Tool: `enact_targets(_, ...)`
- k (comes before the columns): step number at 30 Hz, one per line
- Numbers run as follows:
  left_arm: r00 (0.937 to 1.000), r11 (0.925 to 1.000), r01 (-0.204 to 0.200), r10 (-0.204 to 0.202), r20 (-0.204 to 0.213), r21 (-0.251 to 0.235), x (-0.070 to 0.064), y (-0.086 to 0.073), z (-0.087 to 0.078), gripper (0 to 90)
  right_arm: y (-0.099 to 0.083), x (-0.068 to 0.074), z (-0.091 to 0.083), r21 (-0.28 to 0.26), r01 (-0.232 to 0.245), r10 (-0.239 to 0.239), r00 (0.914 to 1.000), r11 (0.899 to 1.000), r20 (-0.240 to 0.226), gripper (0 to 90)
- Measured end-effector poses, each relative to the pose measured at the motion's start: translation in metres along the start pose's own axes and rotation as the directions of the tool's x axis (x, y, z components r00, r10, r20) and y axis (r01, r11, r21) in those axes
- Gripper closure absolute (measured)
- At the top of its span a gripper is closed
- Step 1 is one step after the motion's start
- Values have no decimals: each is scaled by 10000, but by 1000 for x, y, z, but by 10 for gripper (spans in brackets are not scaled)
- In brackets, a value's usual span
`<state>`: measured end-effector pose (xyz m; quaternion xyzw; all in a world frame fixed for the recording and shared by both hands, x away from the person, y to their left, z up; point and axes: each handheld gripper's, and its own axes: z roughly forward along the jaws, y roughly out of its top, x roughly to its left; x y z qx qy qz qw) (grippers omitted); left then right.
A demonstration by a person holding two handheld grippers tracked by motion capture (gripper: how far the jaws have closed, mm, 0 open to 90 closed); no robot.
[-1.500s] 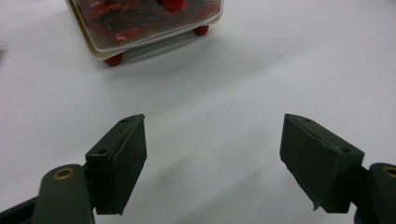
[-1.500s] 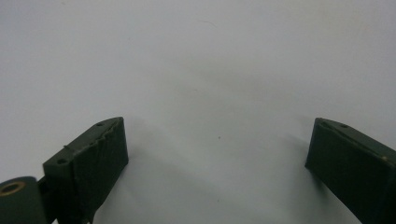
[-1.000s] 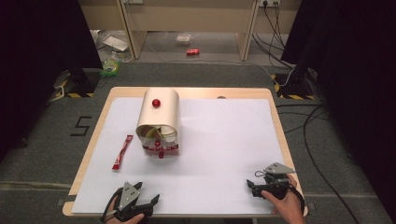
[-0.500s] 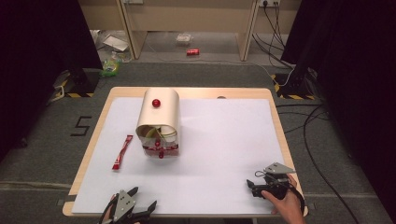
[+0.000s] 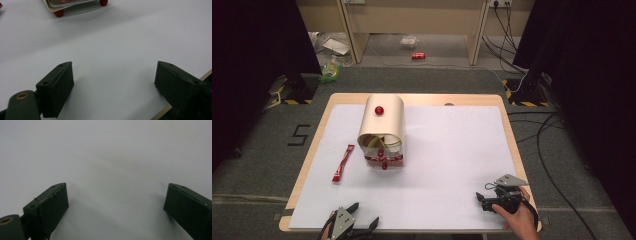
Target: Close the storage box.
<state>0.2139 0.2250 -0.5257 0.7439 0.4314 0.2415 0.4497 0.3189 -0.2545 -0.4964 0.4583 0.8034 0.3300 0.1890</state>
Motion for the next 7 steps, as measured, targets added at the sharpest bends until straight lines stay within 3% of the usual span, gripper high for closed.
enact_targets(7,10000,10000,25,-25,-5,-8,0,0,0,146,0,0,0,-14,34,-34,10000,10000,14,58)
